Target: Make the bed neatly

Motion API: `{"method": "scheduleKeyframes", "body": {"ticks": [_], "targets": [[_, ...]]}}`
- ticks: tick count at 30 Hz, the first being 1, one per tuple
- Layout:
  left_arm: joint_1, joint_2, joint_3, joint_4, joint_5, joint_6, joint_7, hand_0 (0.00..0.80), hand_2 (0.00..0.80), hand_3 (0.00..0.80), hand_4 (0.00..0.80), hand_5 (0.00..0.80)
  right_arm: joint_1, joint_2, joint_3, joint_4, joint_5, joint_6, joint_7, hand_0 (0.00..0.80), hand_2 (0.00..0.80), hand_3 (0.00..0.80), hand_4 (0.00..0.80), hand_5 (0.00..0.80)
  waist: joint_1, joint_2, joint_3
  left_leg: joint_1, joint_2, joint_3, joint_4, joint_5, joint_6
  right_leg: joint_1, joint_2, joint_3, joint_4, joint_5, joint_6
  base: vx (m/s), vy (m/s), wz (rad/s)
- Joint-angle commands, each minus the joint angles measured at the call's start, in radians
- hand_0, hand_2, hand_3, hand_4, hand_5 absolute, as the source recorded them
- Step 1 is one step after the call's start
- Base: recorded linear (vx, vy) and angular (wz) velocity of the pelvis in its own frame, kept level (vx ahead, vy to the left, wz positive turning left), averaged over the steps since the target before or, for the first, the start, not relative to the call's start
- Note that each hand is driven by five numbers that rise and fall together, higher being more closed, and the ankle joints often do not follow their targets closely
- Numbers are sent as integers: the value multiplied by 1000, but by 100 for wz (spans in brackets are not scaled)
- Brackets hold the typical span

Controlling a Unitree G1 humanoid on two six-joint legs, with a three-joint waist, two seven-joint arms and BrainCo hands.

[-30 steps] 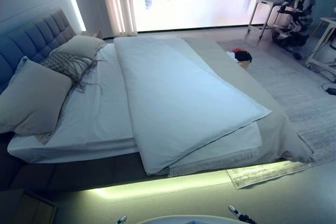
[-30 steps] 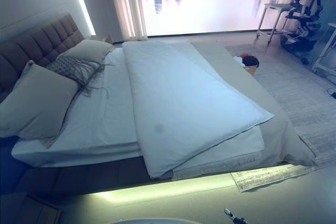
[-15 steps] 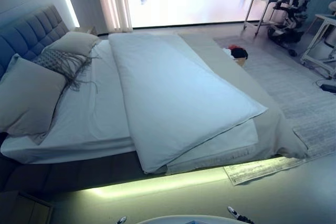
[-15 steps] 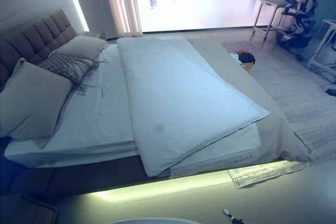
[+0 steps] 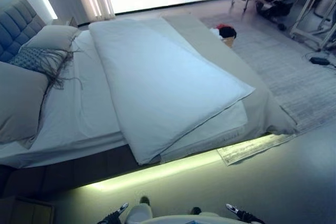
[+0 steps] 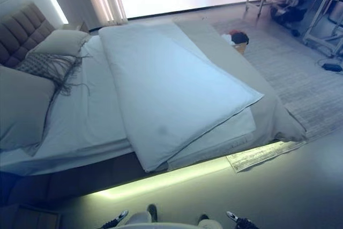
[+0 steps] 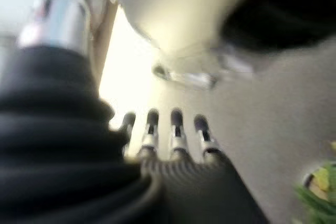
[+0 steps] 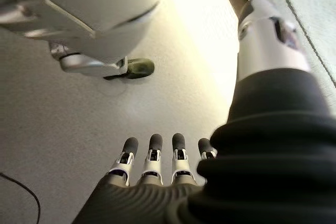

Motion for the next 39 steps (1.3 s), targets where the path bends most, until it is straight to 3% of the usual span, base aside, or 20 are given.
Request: {"method": "scheduleKeyframes", "body": {"ticks": [1,3,8,17,21,24,27,29,31,33,36,39], "targets": [[-5,9,4,-16,0,-10,9,0,0,0,0,0,-43,10,-21,12,-10,-45,22,0,0,0,0,0,26,-20,15,-50,5,10,-99,234,41,135,4,2,46,-36,30,233,167,-40],[0,16,7,-12,3,-19,3,0,0,0,0,0,-29,21,-25,17,-33,-48,41,0,0,0,0,0,32,-22,-9,6,3,18,-115,188,59,170,-27,-25,46,-57,43,270,146,-7],[-16,34,0,-15,32,-22,7,0,0,0,0,0,-20,46,-9,8,-38,-46,55,0,0,0,0,0,47,-35,-44,28,4,32,-96,154,71,204,-73,-62,45,-65,70,213,78,14],[-26,17,-21,-24,14,-12,13,0,0,0,0,0,-29,59,9,-18,-44,-41,66,0,0,0,0,0,61,-55,-44,-64,27,53,41,118,65,212,-114,-52,52,-69,95,103,92,0],[-22,15,-18,-12,20,-4,10,0,0,0,0,0,-26,64,1,-10,-59,-23,53,0,0,0,0,0,66,-67,-47,-71,18,62,66,94,84,216,-135,-49,75,-79,115,108,167,-3],[-31,22,-24,-10,31,8,7,0,0,0,0,0,-30,66,-13,-4,-50,-16,35,0,0,0,0,0,64,-70,-49,-55,-5,55,56,77,118,180,-152,-39,173,-83,130,106,197,3],[-44,31,-43,-12,39,6,6,0,0,0,0,0,-32,61,-20,-2,-38,-19,32,0,0,0,0,0,40,-58,-32,-2,-35,51,25,56,162,20,-176,-13,436,17,130,78,217,16],[-51,38,-50,-16,38,5,8,0,0,0,0,0,-30,56,-17,-2,-40,-19,37,0,0,0,0,0,26,-50,-18,30,-46,47,8,48,173,-68,-173,-7,510,48,117,83,144,34],[-64,46,-57,-22,27,5,12,0,0,0,0,0,-35,53,-7,1,-30,-25,48,0,0,0,0,0,9,-41,0,75,-50,32,-28,49,169,-150,-143,-9,479,47,100,77,-3,33],[-81,54,-66,-26,17,2,9,0,0,0,0,0,-50,51,1,-1,5,-30,58,0,0,0,0,0,-2,-44,14,95,-55,13,-52,48,159,-176,-111,-13,318,37,95,66,-138,22],[-101,56,-80,-40,5,-8,14,0,0,0,0,0,-82,61,19,-13,29,-39,57,0,0,0,0,0,-18,-63,38,108,-85,9,-71,12,151,-259,-88,-29,106,157,137,17,-150,20],[-113,52,-86,-55,-9,-10,26,0,0,0,0,0,-105,65,36,-28,38,-26,43,0,0,0,0,0,-20,-65,55,118,-94,11,-61,-15,159,-284,-85,-29,127,170,134,-2,-110,34]]}}
